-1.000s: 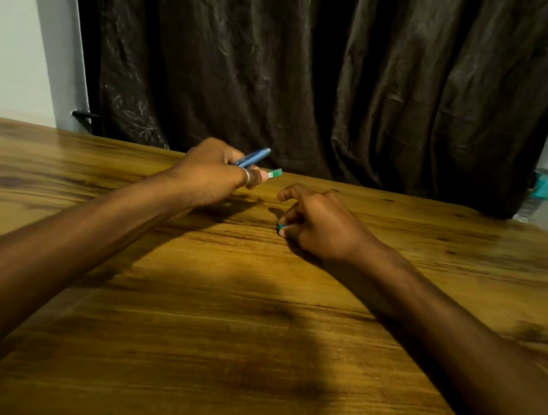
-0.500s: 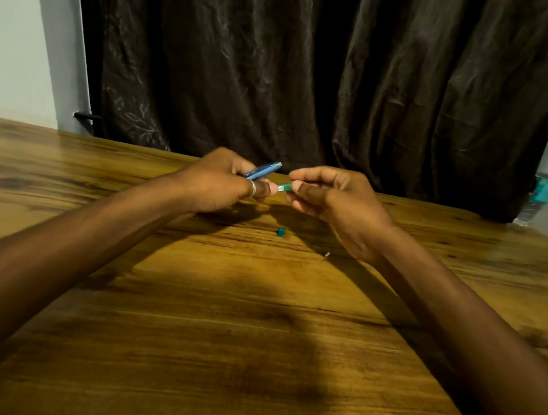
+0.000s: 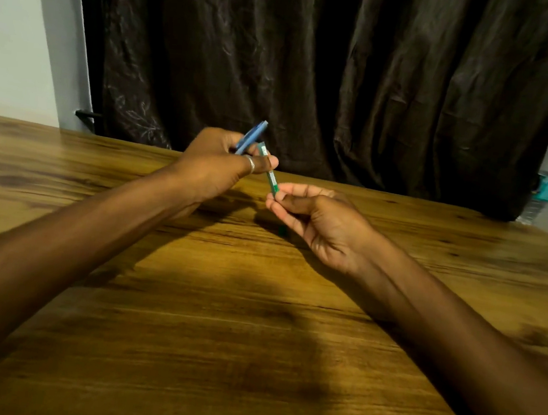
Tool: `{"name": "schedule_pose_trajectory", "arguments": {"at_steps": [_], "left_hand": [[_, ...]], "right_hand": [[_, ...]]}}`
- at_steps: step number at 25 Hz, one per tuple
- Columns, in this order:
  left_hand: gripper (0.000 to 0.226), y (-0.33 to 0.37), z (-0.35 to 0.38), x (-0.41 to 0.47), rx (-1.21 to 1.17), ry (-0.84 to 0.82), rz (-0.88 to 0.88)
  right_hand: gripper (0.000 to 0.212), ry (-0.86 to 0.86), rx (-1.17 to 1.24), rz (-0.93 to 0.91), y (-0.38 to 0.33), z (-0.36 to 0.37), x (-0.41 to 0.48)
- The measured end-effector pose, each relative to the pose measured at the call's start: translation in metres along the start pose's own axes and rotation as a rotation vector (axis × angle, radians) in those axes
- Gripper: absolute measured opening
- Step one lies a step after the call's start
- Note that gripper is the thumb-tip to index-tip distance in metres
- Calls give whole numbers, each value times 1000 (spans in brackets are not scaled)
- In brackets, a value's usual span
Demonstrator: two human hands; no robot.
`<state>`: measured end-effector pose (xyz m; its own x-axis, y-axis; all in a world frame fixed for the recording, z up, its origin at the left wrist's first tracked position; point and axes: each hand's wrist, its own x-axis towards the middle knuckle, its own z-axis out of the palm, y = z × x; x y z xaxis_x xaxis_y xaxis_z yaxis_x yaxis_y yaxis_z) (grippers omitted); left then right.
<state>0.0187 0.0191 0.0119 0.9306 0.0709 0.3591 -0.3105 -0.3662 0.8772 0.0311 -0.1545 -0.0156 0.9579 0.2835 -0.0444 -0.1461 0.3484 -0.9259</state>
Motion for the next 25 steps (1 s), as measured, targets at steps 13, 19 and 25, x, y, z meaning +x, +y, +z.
{"name": "schedule_pose_trajectory", "arguments": {"at_steps": [13,19,25], "left_hand": [[17,5,-4,-2,46,-77,-127],[17,5,-5,-1,40,-73,-142],[18,2,-6,0,56,-121,-143]], "right_hand": [[18,93,49,-102,-9,-10,4],[16,115,55,-106,-11,-9,2],[15,160,45,-107,-11,-9,1]]}}
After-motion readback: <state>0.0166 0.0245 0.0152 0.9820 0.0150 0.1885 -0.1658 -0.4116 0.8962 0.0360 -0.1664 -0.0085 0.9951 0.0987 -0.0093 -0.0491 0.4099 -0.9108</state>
